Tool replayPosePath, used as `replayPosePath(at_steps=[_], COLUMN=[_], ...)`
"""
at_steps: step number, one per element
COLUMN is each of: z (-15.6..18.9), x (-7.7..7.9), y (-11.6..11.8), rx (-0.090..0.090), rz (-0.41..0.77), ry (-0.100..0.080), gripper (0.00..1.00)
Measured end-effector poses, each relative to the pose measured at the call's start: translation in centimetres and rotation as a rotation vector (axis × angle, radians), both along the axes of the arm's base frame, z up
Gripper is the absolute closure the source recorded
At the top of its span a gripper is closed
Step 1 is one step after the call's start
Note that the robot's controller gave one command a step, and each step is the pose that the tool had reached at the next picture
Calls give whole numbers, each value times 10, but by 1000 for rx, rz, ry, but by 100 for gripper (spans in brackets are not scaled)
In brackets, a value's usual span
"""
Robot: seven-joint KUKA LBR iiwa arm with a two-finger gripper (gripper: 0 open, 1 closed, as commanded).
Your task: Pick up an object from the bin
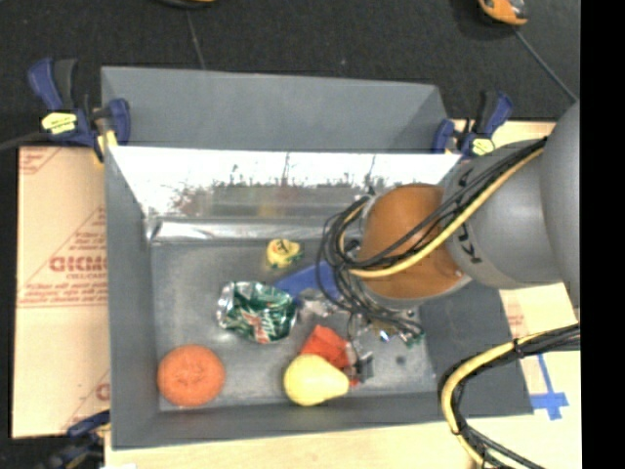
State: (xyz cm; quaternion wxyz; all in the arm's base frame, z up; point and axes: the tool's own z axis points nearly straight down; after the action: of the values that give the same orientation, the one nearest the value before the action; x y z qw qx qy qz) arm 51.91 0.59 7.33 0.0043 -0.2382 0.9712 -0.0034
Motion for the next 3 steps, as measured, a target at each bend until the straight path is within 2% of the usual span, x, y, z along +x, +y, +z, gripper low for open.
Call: replayPosePath(at_steps=[1,2,3], z=[58,116,79], x=[3,6,-35], y=[-4,30,61], rx=[3,3,0], rz=[58,88,193], ry=[7,5,-3], gripper=[0,0,0])
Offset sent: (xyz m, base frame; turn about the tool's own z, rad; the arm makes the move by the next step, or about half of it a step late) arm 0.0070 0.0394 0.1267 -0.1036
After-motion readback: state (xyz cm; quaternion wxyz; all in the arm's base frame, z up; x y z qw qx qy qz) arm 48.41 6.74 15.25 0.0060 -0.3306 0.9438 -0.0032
